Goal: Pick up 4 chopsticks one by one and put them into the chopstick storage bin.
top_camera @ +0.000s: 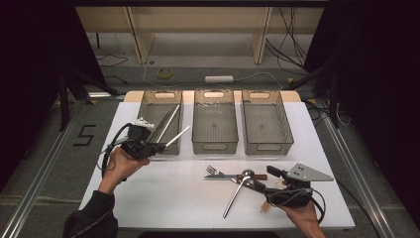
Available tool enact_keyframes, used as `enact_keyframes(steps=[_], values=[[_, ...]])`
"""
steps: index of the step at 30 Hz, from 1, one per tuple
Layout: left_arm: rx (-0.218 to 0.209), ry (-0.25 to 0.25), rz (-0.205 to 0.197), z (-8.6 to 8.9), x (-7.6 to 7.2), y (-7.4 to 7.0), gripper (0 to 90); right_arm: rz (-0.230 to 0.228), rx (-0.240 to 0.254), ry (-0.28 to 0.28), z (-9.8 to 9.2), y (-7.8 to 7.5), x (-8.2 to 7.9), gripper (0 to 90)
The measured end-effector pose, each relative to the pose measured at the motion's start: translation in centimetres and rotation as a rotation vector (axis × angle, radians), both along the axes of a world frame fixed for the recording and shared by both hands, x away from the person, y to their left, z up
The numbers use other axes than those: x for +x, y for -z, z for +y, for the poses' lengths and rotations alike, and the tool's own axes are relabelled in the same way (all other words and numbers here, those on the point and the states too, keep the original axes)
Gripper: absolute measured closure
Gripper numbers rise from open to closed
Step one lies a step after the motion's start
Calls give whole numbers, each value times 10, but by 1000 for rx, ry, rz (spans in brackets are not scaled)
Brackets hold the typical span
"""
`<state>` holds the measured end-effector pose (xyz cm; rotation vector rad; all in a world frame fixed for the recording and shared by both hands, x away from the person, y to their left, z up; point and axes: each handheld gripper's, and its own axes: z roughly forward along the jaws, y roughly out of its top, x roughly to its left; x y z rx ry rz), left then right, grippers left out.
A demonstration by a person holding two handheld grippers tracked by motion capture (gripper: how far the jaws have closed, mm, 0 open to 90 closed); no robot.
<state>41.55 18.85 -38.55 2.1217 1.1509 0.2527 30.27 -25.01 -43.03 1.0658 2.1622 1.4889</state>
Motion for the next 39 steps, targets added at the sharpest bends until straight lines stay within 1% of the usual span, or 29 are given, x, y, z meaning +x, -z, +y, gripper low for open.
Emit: enact_keyframes(steps=[1, 4, 10, 13, 15, 17, 21, 25, 30, 34, 37, 39], values=[[4, -5, -8, 1, 2, -2, 844, 1, 0, 0, 0, 0, 0, 294], [-20, -25, -23, 4, 9, -5, 844, 1, 1, 1, 0, 0, 0, 294], [-8, -64, -45, 8, 26, -9, 844, 5, 2, 2, 0, 0, 0, 294], [-15, -90, -63, 10, 34, -10, 844, 5, 4, 2, 0, 0, 0, 294], [-19, -104, -63, 11, 41, -10, 844, 6, 4, 2, 0, 0, 0, 294], [-13, -118, -63, 12, 47, -10, 844, 5, 4, 2, 0, 1, 0, 294], [-27, -142, -66, 14, 59, -8, 844, 3, 6, 1, -1, 1, 1, 294], [-16, -157, -61, 15, 71, -4, 844, 3, 6, 1, -1, 1, 1, 294], [-12, -175, -71, 17, 82, -3, 843, 4, 7, 0, -1, 1, 1, 294], [-15, -201, -75, 19, 91, -1, 843, 5, 7, -1, -2, 1, 1, 294], [-10, -205, -78, 21, 96, 0, 844, 6, 10, -1, -2, 1, 1, 294], [-18, -212, -74, 22, 100, 1, 843, 7, 11, 0, -2, 1, 1, 294]])
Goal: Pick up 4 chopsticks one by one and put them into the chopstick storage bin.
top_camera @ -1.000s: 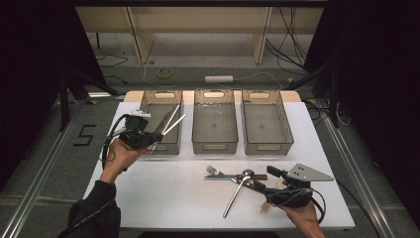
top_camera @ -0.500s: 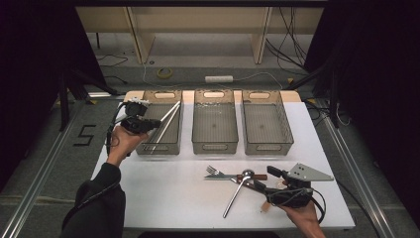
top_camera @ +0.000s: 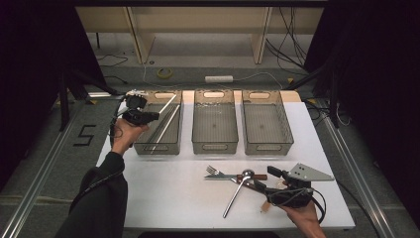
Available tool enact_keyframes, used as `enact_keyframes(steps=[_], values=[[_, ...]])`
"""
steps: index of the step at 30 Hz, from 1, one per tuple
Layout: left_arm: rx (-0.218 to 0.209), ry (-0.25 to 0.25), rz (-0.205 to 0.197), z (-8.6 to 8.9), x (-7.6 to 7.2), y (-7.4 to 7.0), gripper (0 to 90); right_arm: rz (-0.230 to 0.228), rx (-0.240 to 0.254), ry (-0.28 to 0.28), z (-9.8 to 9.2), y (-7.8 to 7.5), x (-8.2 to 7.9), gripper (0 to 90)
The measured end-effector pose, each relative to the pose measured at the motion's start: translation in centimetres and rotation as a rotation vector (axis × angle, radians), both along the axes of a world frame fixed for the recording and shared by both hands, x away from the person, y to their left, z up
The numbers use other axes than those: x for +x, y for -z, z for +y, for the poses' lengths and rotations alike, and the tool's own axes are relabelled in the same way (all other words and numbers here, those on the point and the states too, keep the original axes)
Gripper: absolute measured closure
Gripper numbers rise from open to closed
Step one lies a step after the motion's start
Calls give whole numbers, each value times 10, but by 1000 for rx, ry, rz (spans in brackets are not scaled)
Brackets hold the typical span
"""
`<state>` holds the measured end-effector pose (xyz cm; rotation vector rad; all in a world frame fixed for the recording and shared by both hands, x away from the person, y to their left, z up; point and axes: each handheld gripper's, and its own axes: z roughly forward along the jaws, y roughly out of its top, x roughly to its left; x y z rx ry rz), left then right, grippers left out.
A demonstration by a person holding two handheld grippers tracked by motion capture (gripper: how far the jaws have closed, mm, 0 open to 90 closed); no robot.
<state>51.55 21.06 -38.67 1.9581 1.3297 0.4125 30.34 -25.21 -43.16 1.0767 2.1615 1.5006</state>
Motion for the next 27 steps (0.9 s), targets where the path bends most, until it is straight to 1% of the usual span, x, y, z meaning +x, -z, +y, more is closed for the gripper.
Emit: enact_keyframes(steps=[1, 3, 6, 14, 15, 19, 23, 27], values=[[-4, -3, 3, 0, 2, 1, 844, 0, 0, -1, 0, 0, 0, 294], [9, -1, 2, -2, 5, 2, 843, 0, -1, 0, 0, 0, 0, 294], [3, -10, 4, -3, 10, 3, 843, 1, 1, 0, 0, 0, 0, 294], [12, -16, 21, -3, 21, 10, 843, 4, 3, 1, -1, 0, 0, 294], [5, -22, 19, -3, 22, 11, 843, 4, 3, 1, -1, 0, 0, 294], [3, -12, 22, -4, 27, 12, 843, 4, 3, -1, -1, 1, 0, 294], [5, -12, 20, -5, 30, 13, 843, 4, 4, -2, -1, 1, 0, 294], [5, -10, 29, -5, 33, 16, 842, 4, 3, -2, -2, 1, 0, 294]])
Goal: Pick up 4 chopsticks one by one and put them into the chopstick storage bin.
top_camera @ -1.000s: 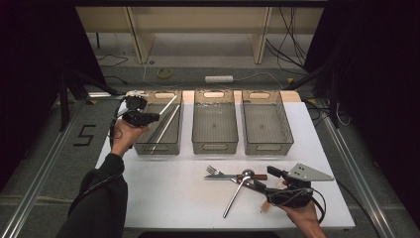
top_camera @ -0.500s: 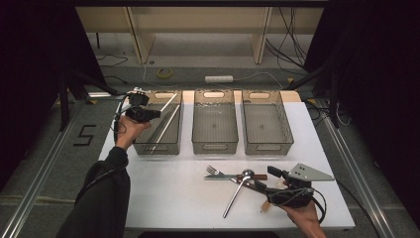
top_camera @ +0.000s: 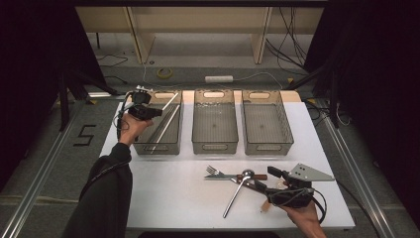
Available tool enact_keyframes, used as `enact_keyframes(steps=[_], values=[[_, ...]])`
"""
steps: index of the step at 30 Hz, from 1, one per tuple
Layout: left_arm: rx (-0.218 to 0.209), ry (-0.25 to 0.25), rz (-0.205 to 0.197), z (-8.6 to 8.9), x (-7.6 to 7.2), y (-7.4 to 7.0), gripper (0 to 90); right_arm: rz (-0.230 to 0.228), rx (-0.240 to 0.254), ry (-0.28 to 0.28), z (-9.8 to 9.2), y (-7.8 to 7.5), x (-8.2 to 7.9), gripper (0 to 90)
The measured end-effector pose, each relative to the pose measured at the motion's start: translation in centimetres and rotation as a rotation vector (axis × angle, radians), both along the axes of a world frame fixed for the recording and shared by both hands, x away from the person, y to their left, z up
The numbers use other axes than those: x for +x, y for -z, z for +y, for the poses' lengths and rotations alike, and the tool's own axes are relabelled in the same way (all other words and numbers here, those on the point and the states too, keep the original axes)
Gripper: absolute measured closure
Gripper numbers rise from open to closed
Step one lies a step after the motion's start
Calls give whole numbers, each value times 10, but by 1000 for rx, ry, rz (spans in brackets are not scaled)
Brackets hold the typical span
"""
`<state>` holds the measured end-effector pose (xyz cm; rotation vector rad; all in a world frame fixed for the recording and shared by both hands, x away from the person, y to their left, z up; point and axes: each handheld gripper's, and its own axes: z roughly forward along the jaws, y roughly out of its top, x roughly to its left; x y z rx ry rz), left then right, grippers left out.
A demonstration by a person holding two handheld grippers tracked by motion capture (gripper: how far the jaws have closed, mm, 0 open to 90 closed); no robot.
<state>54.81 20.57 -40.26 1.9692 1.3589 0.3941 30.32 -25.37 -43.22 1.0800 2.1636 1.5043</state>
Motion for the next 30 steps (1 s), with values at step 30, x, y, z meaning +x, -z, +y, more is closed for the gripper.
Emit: enact_keyframes(steps=[30], values=[[-32, 6, -7, -3, 1, 2, 653, -1, 0, -2, 0, 0, 0, 294]])
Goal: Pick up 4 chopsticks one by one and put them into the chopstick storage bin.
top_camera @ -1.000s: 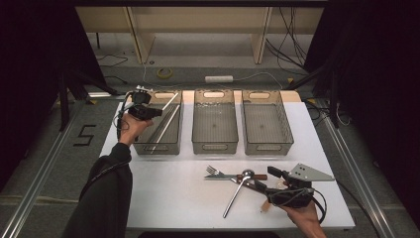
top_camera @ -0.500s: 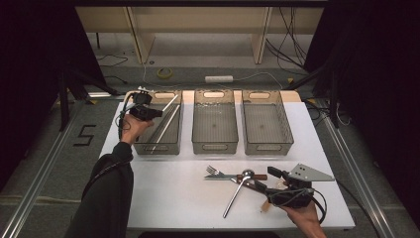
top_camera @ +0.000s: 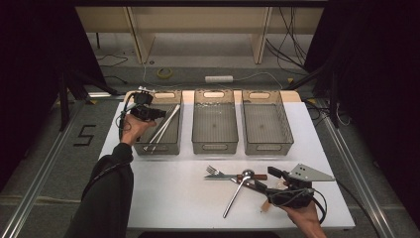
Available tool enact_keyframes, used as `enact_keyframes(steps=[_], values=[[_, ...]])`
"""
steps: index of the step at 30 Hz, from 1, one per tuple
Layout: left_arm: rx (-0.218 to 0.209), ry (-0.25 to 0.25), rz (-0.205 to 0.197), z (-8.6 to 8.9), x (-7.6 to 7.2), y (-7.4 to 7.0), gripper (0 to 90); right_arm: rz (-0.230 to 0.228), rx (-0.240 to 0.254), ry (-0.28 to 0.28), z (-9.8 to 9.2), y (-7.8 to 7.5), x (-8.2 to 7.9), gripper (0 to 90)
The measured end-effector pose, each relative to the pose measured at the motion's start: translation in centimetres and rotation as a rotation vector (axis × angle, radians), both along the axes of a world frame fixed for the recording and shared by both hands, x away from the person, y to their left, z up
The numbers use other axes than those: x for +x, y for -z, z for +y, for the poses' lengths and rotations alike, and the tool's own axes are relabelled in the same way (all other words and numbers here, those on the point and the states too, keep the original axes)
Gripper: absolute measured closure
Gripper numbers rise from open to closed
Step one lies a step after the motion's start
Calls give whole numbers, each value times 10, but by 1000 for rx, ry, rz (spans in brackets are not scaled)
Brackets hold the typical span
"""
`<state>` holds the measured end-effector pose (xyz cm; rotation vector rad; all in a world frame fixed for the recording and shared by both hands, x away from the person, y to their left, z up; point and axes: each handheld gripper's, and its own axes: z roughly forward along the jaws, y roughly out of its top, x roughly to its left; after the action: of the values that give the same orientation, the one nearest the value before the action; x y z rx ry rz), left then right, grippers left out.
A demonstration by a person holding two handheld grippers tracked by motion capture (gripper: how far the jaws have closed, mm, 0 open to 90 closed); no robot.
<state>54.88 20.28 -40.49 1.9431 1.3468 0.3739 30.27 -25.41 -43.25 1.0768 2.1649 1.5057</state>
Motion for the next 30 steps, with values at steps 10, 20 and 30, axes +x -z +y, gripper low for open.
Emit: enact_keyframes(steps=[10, 20, 30], values=[[-21, 51, -9, -4, -26, -11, 435, 2, -4, 1, 0, 0, 0, 294], [-81, 83, -41, -3, -73, -11, 356, 1, -9, 4, 1, 0, -1, 294], [-67, 78, -93, -2, -114, -9, 328, -1, -23, 3, 4, -2, -3, 294]])
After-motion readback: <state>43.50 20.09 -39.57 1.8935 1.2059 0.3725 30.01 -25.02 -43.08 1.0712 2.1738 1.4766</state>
